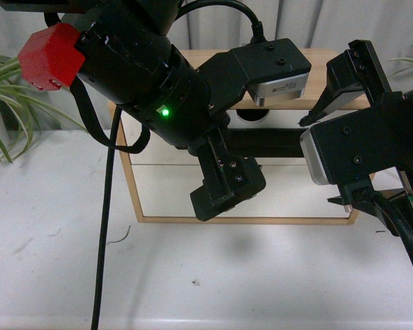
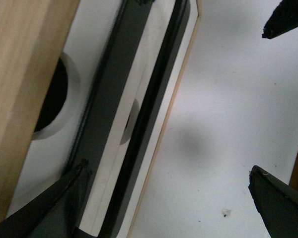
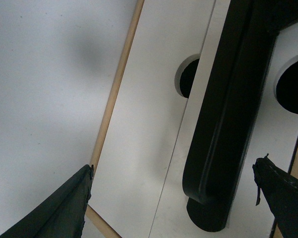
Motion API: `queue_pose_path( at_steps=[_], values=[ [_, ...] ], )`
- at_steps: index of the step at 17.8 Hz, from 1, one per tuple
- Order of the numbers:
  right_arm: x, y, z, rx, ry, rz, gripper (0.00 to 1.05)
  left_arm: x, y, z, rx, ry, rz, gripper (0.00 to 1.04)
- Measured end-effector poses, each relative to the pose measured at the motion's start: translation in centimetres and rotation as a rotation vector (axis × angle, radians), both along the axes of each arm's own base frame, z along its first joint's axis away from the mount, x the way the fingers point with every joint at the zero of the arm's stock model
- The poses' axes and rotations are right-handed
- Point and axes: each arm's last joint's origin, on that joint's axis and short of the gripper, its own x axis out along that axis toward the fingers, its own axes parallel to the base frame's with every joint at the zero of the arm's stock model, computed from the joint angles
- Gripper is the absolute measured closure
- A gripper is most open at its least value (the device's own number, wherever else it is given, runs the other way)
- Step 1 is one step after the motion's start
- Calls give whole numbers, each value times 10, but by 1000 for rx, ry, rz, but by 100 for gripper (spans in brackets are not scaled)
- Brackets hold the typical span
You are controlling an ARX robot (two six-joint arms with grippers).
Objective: Pull drawer
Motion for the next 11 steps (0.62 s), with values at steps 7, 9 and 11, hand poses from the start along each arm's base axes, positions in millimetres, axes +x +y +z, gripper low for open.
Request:
queue_pose_path(
  at_steps=[7, 9, 11],
  values=[
    [8, 9, -13, -4, 1, 16, 6, 6, -1, -9, 10, 0, 14, 7],
    [10, 13, -16, -4, 2, 25, 6, 8, -4, -11, 3, 1, 21, 7],
    [12, 14, -24, -15, 25, 23, 6, 8, -9, -17, 3, 10, 16, 7]
  ],
)
